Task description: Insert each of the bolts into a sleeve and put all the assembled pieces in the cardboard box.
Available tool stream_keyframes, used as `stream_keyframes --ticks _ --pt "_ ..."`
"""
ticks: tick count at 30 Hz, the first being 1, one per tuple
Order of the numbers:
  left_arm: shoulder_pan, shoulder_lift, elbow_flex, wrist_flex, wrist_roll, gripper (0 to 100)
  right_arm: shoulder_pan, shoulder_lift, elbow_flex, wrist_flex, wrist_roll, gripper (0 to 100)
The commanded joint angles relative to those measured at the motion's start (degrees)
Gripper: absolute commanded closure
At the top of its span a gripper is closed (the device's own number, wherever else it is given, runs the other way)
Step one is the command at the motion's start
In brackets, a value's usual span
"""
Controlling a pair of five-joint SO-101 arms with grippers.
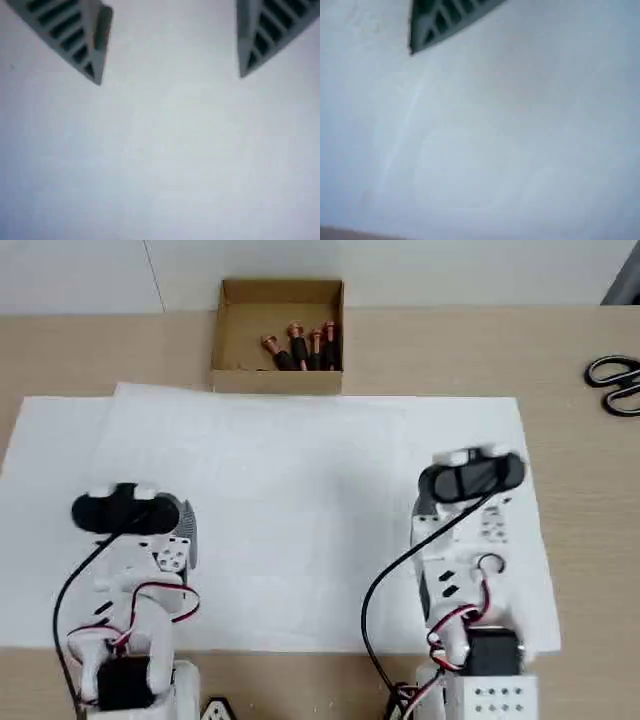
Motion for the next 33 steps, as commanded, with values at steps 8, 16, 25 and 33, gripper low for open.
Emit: stream_keyframes --ticks 8,16,25,33 --pt "0.0 -0.5 10.2 -3.4 -0.1 83 0.0 -15.6 18.4 -1.4 -0.6 81.5" --pt "0.0 -0.5 10.2 -3.4 -0.1 83 0.2 -17.6 18.3 8.7 -0.4 81.5" --pt "-0.1 -0.5 10.2 -3.4 -0.2 83 0.1 -17.6 18.3 8.7 -0.3 81.5" --pt "-0.1 -0.5 10.2 -3.4 -0.3 83 0.1 -17.6 18.3 8.7 -0.3 81.5"
